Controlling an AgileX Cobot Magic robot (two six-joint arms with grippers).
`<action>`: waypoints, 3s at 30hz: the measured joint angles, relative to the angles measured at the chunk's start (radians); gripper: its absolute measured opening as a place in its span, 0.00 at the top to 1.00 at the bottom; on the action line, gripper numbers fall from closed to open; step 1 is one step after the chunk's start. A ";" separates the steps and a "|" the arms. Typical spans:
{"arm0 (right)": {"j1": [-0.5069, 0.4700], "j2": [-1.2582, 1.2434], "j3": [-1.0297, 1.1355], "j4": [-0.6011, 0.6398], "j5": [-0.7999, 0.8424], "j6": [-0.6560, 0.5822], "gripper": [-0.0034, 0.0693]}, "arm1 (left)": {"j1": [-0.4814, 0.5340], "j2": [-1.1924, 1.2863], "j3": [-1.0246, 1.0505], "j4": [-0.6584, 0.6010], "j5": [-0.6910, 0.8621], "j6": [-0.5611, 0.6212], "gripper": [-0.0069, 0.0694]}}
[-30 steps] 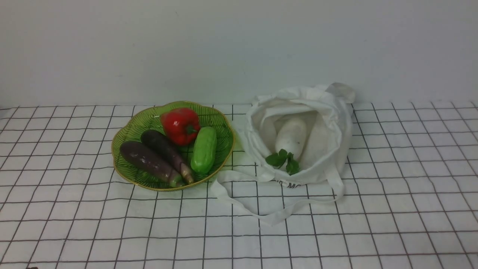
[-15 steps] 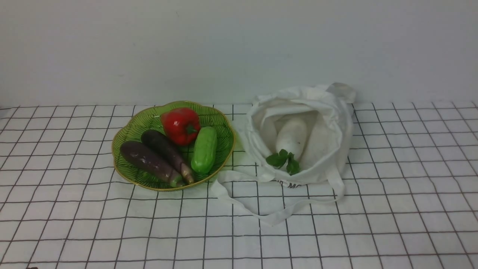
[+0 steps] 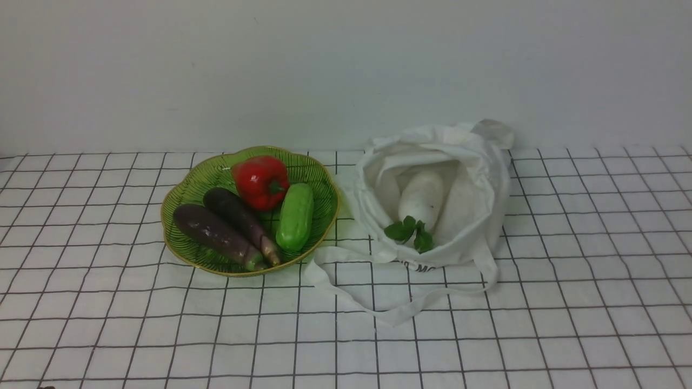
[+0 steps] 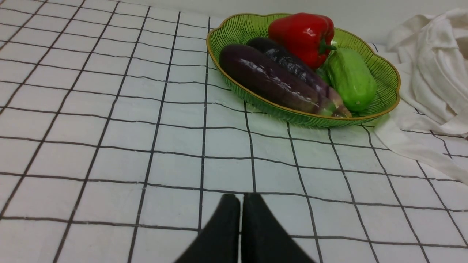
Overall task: Take vegetables from bag on white checkered tablecloth place on plate.
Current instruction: 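Reach into the cloth bag and grasp a vegetable inside it with the right gripper, then take the vegetable out of the bag and place it on the plate with the right gripper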
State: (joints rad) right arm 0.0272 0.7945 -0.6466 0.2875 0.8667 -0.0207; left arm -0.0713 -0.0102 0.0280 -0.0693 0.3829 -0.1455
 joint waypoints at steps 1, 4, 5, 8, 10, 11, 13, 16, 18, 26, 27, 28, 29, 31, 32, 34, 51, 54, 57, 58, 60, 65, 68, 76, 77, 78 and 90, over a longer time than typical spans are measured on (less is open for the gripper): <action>0.000 0.062 -0.008 0.022 0.017 -0.030 0.97 | 0.000 0.000 0.000 0.000 0.000 0.000 0.92; 0.015 0.230 -0.038 0.143 0.038 -0.162 0.97 | 0.000 0.000 0.000 0.000 0.000 0.000 0.92; 0.018 0.255 -0.044 0.155 0.038 -0.175 0.97 | 0.000 0.000 0.000 0.000 0.000 0.000 0.92; 0.095 0.416 -0.106 0.316 0.029 -0.328 0.97 | 0.000 0.000 0.000 0.000 0.000 0.000 0.92; 0.172 0.513 -0.172 0.366 0.000 -0.365 0.97 | 0.000 0.000 0.000 0.000 0.000 0.000 0.92; 0.214 0.561 -0.215 0.369 -0.021 -0.357 0.97 | 0.000 0.000 0.000 0.000 0.000 0.000 0.92; 0.273 0.628 -0.286 0.349 -0.049 -0.317 0.97 | 0.000 0.000 0.000 0.000 0.000 0.000 0.92; 0.354 0.718 -0.413 0.255 -0.074 -0.210 0.96 | 0.000 0.000 0.000 0.000 0.000 0.000 0.92; 0.394 0.772 -0.491 0.162 -0.088 -0.107 0.95 | 0.000 0.000 0.000 0.000 0.000 0.000 0.92; 0.434 0.959 -0.706 -0.194 -0.136 0.308 0.82 | 0.000 0.000 0.000 0.000 0.000 0.000 0.92; 0.434 0.980 -0.722 -0.217 -0.141 0.337 0.80 | 0.000 0.000 0.000 0.000 0.000 0.000 0.92; 0.434 1.010 -0.743 -0.265 -0.152 0.376 0.75 | 0.000 0.000 0.000 0.000 0.000 0.000 0.92; 0.434 1.030 -0.755 -0.288 -0.157 0.399 0.72 | 0.000 0.000 0.000 0.000 0.000 0.000 0.92; 0.434 1.059 -0.773 -0.319 -0.163 0.433 0.65 | 0.000 0.000 0.000 0.000 0.000 0.000 0.92; 0.434 1.095 -0.795 -0.352 -0.169 0.471 0.57 | 0.000 0.000 0.000 0.000 0.000 0.000 0.92; 0.434 1.132 -0.816 -0.380 -0.183 0.515 0.45 | 0.000 0.000 0.000 0.000 0.000 0.000 0.92; 0.434 1.330 -0.828 -0.442 -0.309 0.742 0.31 | 0.000 0.000 0.000 0.000 0.000 0.000 0.92; 0.434 1.315 -0.829 -0.442 -0.279 0.731 0.37 | 0.000 0.000 0.000 0.000 0.000 0.000 0.92; 0.435 1.271 -0.829 -0.441 -0.207 0.694 0.37 | 0.000 0.000 0.000 0.000 0.000 0.000 0.92; 0.435 1.253 -0.829 -0.439 -0.189 0.680 0.37 | 0.000 0.000 0.000 0.000 0.000 0.000 0.92; 0.435 1.194 -0.829 -0.428 -0.110 0.644 0.37 | 0.000 0.000 0.000 0.000 0.000 0.000 0.92; 0.435 1.074 -0.829 -0.356 0.032 0.537 0.37 | 0.000 0.000 0.000 0.000 0.000 0.000 0.92; 0.450 1.020 -0.829 -0.242 0.080 0.420 0.37 | 0.000 0.000 0.000 0.000 0.000 0.000 0.92; 0.595 1.069 -0.847 0.020 -0.207 0.061 0.37 | 0.000 0.000 0.000 0.000 0.000 0.000 0.92; 0.609 1.088 -0.862 0.039 -0.228 0.028 0.37 | 0.000 0.000 0.000 0.000 0.000 0.000 0.92; 0.616 1.098 -0.872 0.042 -0.235 0.021 0.37 | 0.000 0.000 0.000 0.000 0.000 0.000 0.92; 0.662 1.423 -1.235 0.025 -0.214 -0.068 0.21 | 0.000 0.000 0.000 0.000 0.000 0.000 0.92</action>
State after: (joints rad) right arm 0.6890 2.2173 -1.8817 0.3124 0.6528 -0.0888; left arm -0.0713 -0.0102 0.0280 -0.0693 0.3829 -0.1455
